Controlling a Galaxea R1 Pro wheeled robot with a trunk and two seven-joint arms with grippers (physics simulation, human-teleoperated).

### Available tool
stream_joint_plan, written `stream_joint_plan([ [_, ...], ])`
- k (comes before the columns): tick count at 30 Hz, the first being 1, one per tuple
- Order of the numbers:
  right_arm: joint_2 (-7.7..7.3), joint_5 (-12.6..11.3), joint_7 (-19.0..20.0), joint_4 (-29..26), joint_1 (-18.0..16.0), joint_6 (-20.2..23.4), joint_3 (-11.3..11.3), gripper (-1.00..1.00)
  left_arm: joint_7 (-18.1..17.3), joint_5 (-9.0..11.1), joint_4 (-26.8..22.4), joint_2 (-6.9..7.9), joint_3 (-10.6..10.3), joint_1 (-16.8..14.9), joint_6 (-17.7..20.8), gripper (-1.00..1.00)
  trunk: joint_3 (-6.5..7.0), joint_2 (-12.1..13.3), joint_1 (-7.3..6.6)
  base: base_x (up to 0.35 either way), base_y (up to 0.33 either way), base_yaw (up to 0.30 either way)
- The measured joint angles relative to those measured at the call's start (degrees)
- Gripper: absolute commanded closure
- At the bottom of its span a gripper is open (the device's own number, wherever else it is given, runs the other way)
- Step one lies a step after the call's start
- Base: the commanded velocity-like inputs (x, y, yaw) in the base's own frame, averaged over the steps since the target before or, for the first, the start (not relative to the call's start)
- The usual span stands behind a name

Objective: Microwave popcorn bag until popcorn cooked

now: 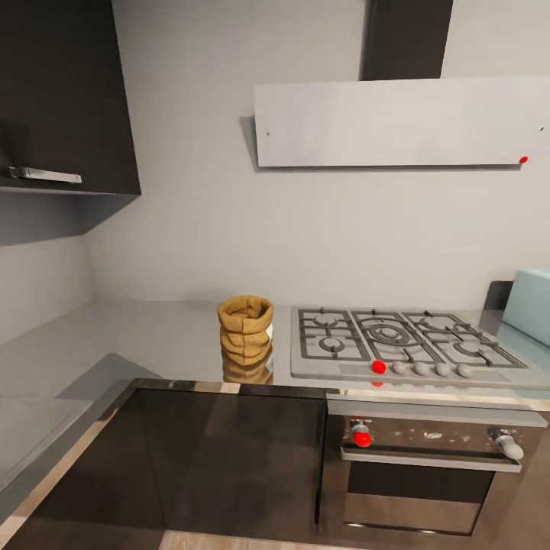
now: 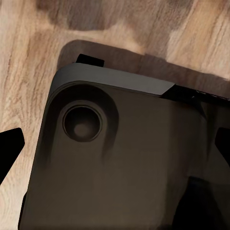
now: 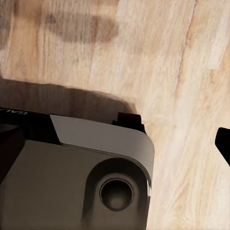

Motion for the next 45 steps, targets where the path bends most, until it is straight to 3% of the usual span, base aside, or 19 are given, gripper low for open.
stream_joint_plan([
  [10,-0.08,0.0,0.0,0.0,-0.01,0.0,0.0,-1.0,0.0,0.0,0.0,0.0,0.01,0.0,0.0,-1.0,0.0,0.0,0.0,0.0,0.0,0.192],
  [39,-0.08,0.09,0.28,0.0,0.0,0.05,0.11,-1.0,0.61,0.72,-0.19,-0.24,0.78,0.0,0.0,-1.0,0.0,0.0,0.0,0.0,0.0,0.005],
  [45,-0.11,0.09,0.19,0.0,-0.01,-0.05,0.09,-1.0,0.64,0.69,-0.01,-0.43,0.75,0.0,0.0,-1.0,1.07,2.39,-1.31,0.0,0.0,0.0],
])
